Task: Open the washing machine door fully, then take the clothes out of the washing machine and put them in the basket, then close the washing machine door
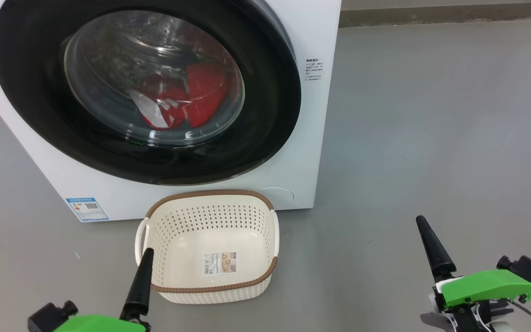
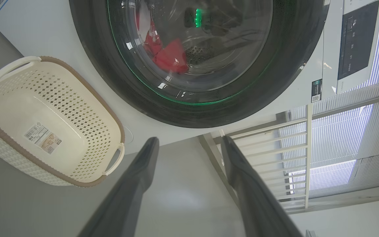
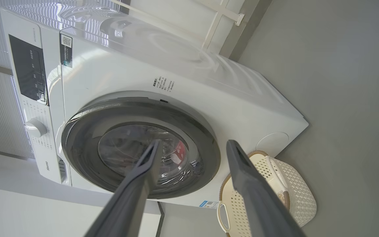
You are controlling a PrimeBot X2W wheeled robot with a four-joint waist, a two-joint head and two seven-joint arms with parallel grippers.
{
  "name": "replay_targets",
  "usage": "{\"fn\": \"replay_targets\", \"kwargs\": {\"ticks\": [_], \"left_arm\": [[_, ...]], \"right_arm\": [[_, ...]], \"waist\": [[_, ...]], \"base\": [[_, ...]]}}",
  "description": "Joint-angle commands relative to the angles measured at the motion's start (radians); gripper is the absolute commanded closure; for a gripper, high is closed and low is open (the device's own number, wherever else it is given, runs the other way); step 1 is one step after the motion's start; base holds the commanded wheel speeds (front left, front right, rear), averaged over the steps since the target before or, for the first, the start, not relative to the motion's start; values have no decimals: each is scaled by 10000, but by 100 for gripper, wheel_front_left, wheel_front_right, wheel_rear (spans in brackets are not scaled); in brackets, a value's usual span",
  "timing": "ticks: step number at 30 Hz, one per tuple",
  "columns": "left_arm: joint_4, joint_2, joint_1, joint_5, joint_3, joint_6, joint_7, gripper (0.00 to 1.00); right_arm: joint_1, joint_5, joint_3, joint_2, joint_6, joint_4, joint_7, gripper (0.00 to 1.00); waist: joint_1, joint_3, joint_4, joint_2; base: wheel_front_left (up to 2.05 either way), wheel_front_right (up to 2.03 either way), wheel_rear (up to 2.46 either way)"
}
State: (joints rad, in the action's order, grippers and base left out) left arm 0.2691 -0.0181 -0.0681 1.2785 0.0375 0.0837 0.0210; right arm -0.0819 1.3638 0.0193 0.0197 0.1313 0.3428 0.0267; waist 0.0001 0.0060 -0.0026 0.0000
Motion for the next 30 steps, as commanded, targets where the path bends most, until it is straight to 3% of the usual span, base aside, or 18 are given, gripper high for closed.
{"fn": "replay_targets", "kwargs": {"ticks": [1,30], "left_arm": [[-383,-141,-517,-412,-37,-130,157,0],[-659,-207,-1086,-4670,636,-813,985,0]], "right_arm": [[-592,-342,191,98,-1,-338,115,0],[-1216,-4616,772,174,-3,-431,938,0]], "waist": [[-1,7,-3,0],[-1,-8,-33,0]], "base": [[0,0,0],[0,0,0]]}}
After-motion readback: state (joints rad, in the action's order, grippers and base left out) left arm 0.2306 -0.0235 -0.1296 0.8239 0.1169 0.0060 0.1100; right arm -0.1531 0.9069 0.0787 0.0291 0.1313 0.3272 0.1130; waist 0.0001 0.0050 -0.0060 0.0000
